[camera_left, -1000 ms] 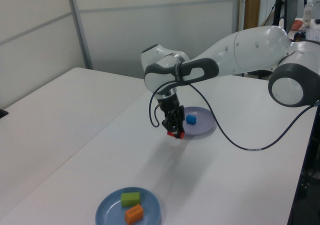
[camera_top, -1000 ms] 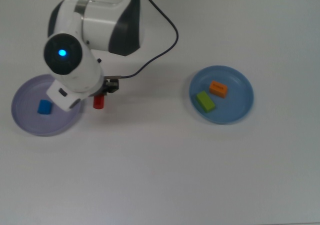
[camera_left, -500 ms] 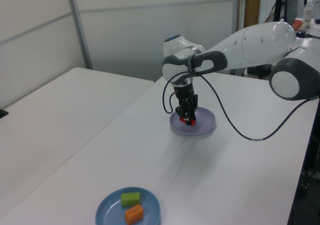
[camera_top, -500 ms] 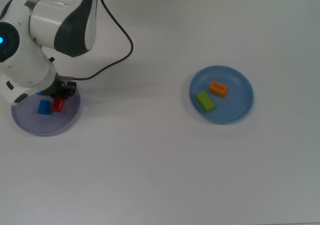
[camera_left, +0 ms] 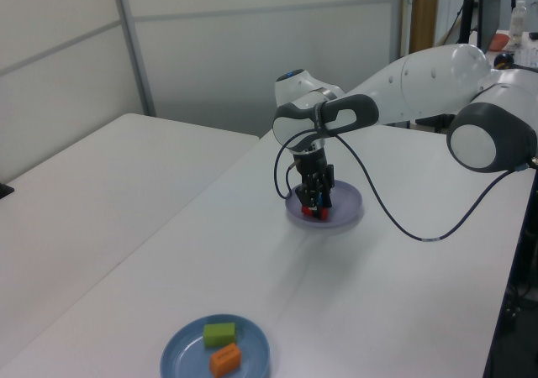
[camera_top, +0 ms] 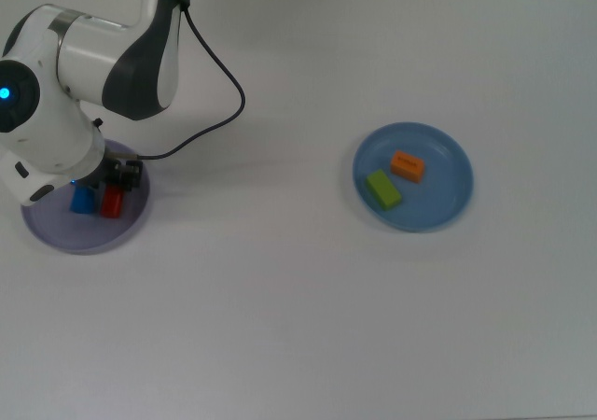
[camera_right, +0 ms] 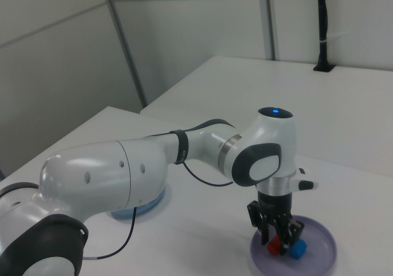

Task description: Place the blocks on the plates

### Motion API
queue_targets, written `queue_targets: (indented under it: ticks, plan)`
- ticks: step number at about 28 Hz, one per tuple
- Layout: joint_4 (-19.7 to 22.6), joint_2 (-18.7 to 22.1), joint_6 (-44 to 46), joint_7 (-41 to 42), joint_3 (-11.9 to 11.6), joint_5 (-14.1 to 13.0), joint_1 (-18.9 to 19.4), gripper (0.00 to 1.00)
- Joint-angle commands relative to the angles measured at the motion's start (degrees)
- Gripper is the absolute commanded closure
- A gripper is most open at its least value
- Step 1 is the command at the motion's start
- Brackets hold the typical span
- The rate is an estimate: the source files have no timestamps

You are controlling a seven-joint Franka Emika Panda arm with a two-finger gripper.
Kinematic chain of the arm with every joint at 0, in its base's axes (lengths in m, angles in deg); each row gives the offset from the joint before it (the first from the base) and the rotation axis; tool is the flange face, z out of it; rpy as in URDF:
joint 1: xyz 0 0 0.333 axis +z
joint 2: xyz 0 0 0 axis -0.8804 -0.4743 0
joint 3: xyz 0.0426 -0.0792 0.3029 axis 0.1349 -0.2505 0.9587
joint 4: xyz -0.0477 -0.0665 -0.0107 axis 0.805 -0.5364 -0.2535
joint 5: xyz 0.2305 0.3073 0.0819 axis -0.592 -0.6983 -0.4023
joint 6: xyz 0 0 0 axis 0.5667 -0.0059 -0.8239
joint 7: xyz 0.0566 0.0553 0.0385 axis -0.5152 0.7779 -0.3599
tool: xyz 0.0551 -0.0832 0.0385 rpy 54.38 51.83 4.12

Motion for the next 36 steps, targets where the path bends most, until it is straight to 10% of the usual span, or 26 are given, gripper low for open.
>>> queue_targets:
  ticks: [1,22,36]
  plan:
    - [0.8,1.3,-0.9,2.1,-0.7,-0.5,0.3,0.00]
    - [0.7,14.9,7.9,1.4,0.2,-1.0,8.3,0.00]
    - [0.7,16.1,8.0,1.3,0.1,-0.3,12.0,0.00]
